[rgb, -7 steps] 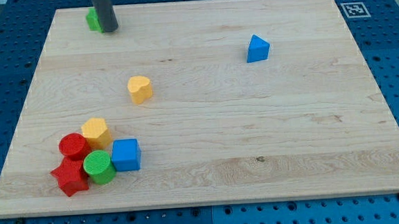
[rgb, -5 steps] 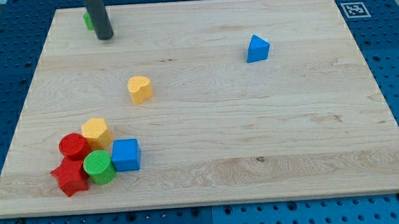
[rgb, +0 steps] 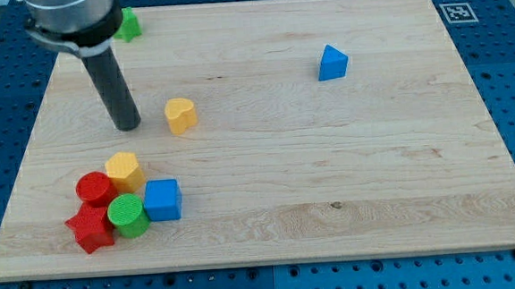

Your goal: Move the yellow heart towards green star

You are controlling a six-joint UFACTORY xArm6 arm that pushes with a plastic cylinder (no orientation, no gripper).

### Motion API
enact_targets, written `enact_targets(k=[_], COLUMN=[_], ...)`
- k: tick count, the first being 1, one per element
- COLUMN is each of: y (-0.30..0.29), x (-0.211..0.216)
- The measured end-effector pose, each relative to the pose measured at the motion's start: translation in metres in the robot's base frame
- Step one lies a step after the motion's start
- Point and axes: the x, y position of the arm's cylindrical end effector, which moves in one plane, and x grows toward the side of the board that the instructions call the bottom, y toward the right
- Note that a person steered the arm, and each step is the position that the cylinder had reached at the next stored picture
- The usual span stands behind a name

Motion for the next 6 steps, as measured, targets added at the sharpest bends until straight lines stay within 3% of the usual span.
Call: enact_targets(k=[2, 6], y=[0.066, 0.083], x=[0.013, -0.023])
